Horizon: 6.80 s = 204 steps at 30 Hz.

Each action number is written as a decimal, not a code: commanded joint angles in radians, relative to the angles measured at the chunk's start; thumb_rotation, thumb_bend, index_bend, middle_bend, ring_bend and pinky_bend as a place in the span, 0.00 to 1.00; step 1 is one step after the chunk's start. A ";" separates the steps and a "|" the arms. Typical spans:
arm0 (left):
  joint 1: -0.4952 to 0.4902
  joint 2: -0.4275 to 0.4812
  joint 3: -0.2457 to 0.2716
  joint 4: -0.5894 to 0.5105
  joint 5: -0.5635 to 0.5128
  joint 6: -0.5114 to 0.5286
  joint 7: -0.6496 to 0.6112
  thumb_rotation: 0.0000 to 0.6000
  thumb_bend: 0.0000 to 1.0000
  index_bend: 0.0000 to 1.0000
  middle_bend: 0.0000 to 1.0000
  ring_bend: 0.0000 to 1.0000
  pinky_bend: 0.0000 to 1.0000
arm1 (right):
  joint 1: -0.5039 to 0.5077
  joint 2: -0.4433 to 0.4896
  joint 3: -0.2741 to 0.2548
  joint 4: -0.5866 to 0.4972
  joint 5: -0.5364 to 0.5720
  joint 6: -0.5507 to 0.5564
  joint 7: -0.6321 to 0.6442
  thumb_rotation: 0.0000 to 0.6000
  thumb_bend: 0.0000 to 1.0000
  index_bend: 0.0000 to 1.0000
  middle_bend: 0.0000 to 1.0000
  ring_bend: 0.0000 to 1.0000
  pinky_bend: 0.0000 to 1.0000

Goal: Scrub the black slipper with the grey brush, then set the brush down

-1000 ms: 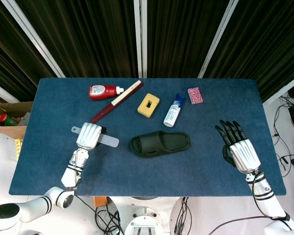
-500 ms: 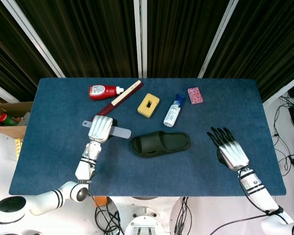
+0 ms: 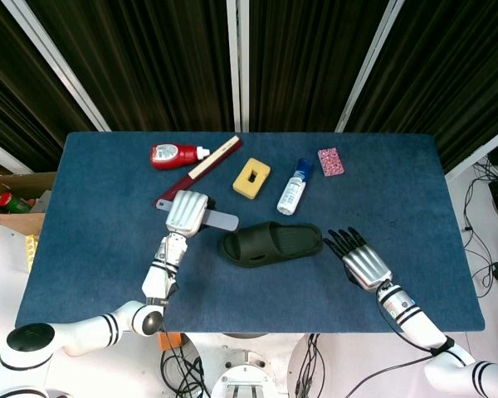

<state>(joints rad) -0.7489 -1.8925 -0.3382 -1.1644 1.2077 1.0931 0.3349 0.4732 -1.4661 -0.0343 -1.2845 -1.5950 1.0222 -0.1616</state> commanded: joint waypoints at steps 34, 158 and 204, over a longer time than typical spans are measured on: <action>-0.147 -0.201 0.043 0.235 -0.013 -0.089 0.072 1.00 0.56 1.00 1.00 1.00 1.00 | 0.037 -0.064 -0.035 0.044 0.047 -0.091 -0.044 0.96 0.95 0.00 0.03 0.00 0.00; -0.170 -0.203 0.094 0.548 0.220 0.109 0.259 1.00 0.56 1.00 1.00 1.00 1.00 | 0.051 -0.077 -0.043 0.068 0.075 -0.112 -0.007 0.97 0.98 0.00 0.03 0.00 0.00; 0.184 -0.116 0.185 0.473 0.101 0.189 -0.098 1.00 0.56 1.00 1.00 1.00 1.00 | -0.040 0.065 0.065 -0.044 -0.182 0.552 0.269 0.96 0.78 0.00 0.00 0.00 0.00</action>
<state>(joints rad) -0.5769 -1.9985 -0.1595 -0.7023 1.3064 1.2889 0.2537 0.4337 -1.4014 0.0302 -1.3280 -1.7782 1.5760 0.1076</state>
